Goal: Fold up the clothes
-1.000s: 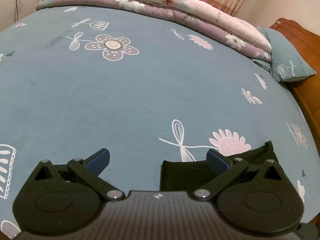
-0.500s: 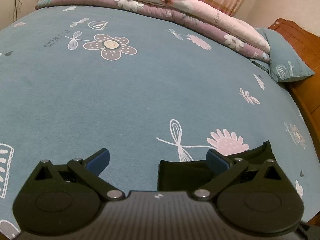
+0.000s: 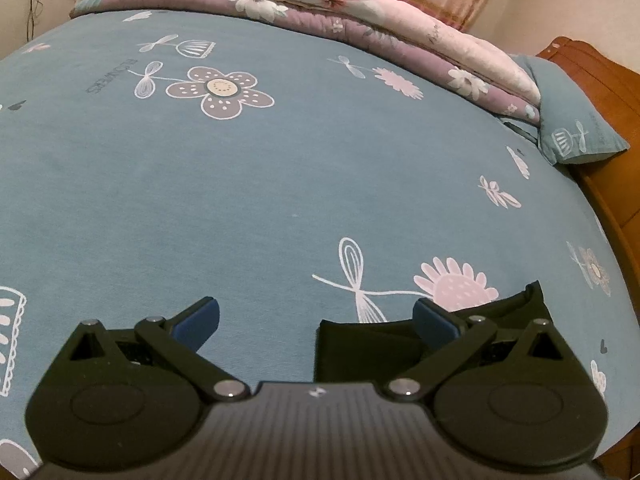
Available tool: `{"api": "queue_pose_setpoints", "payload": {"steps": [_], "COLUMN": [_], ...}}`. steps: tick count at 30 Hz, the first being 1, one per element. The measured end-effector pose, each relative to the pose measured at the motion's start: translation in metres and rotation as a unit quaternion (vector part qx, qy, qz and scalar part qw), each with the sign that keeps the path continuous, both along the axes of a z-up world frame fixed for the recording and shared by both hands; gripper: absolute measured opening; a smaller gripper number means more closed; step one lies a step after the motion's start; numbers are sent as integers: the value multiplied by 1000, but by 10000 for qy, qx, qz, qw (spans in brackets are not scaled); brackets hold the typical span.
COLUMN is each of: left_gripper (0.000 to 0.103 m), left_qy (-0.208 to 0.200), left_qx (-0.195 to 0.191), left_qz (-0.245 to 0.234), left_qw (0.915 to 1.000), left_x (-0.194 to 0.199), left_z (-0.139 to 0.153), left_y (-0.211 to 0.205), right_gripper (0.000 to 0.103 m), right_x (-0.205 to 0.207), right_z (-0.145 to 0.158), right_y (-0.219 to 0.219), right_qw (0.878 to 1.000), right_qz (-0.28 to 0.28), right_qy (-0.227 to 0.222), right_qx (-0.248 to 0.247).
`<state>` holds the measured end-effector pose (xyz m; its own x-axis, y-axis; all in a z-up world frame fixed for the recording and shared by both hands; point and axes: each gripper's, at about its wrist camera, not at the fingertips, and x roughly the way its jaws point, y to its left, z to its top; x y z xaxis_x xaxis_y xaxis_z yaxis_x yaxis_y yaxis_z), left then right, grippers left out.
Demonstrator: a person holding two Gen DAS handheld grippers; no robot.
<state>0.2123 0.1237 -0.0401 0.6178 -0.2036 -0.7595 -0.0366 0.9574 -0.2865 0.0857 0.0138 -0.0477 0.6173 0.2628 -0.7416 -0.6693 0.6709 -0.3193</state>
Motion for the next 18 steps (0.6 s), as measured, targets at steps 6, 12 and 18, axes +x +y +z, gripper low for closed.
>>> {"api": "queue_pose_setpoints", "payload": {"steps": [6,12,18], "left_gripper": [102,102,102], "left_qy": [-18,0,30], "left_qx": [-19,4,33], "left_qz": [16,4,-13], "left_qw": [10000,10000,10000], "left_x": [0,1,2], "left_z": [0,0,-2], "left_y": [0,-2,-4], "right_gripper": [19,19,20], "right_x": [1,2,5], "right_z": [27,-5,-12], "right_y": [-5,6,10], "right_qw": [9981,9981,9965], "right_qz": [-68,3,-53], "right_qy": [28,379,587], "right_qx": [606,491,588]}}
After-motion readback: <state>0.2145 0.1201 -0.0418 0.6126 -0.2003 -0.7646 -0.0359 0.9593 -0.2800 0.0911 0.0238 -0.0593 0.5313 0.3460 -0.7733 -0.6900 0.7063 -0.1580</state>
